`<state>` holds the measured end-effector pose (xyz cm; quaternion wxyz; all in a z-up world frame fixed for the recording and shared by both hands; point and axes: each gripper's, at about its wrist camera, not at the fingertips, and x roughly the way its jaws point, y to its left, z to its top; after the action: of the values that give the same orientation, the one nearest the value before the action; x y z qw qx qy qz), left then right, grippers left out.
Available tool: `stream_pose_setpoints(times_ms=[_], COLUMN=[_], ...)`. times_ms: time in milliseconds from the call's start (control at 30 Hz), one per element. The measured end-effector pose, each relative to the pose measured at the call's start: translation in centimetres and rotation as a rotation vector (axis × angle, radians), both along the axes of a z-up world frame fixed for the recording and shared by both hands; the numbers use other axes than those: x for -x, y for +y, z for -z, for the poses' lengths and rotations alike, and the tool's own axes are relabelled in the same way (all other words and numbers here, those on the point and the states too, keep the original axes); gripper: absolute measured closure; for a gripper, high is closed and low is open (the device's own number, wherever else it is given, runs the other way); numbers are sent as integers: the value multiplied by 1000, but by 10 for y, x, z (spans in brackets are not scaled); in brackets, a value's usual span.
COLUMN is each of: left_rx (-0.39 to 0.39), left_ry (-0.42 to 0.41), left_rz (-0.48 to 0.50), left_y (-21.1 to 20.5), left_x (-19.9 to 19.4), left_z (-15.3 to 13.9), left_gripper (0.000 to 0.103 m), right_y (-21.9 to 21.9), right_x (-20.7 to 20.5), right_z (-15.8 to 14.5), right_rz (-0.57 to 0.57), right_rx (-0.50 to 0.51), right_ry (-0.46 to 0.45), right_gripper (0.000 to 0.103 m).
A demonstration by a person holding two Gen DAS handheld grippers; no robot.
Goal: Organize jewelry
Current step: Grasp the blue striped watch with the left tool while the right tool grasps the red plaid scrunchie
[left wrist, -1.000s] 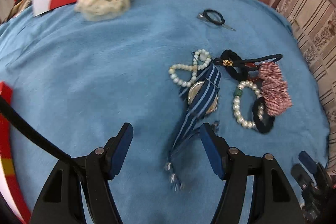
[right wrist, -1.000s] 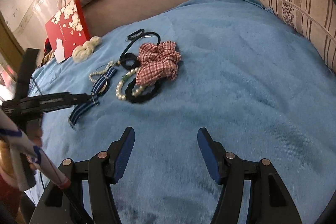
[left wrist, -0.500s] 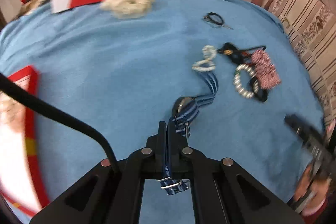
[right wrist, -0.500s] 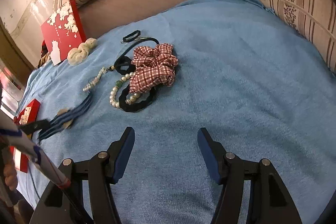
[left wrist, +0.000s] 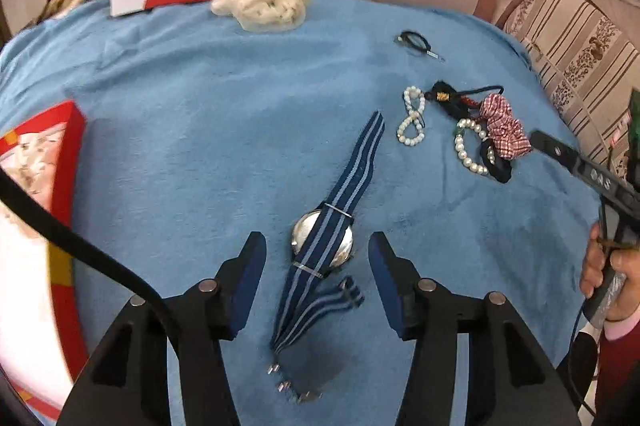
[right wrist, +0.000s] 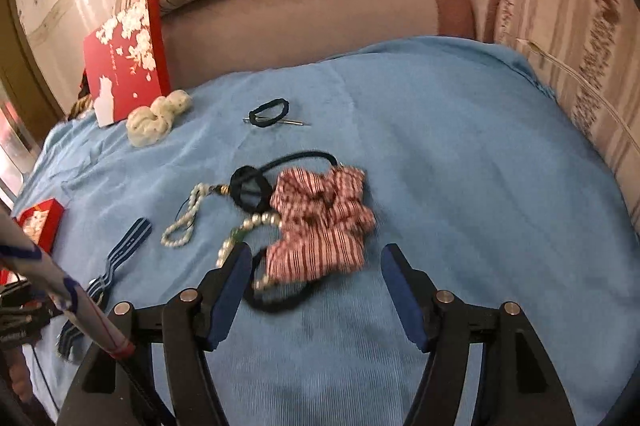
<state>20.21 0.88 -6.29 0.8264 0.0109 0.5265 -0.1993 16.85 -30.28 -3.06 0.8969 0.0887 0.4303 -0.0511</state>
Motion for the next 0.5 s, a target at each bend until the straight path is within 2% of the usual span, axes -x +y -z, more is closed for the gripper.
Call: stream_pose_setpoints(times_ms=[133, 200, 233, 267, 300, 367, 500], left_rx=[14, -14, -30, -26, 3, 30, 23], left_ry=[62, 43, 33, 35, 43, 36, -40], left_rz=[14, 15, 22, 30, 26, 13, -49], left_y=[-12, -19, -22, -23, -21, -15, 14], left_x=[-8, -5, -3, -1, 1, 6, 17], left_z=[18, 20, 19, 19, 18, 12, -18], left_gripper=[51, 52, 61, 65, 65, 65, 65], right_y=[8, 13, 15, 16, 14, 10, 13], right_x=[-22, -28, -30, -32, -33, -28, -7], right_z=[15, 23, 26, 29, 31, 26, 0], right_rz=[-29, -41, -40, -41, -38, -18, -8], right_rx=[41, 78, 101, 113, 106, 77, 37], right_ry=[45, 65, 75, 89, 104, 89, 40], right_gripper=[32, 32, 47, 77, 85, 90, 91])
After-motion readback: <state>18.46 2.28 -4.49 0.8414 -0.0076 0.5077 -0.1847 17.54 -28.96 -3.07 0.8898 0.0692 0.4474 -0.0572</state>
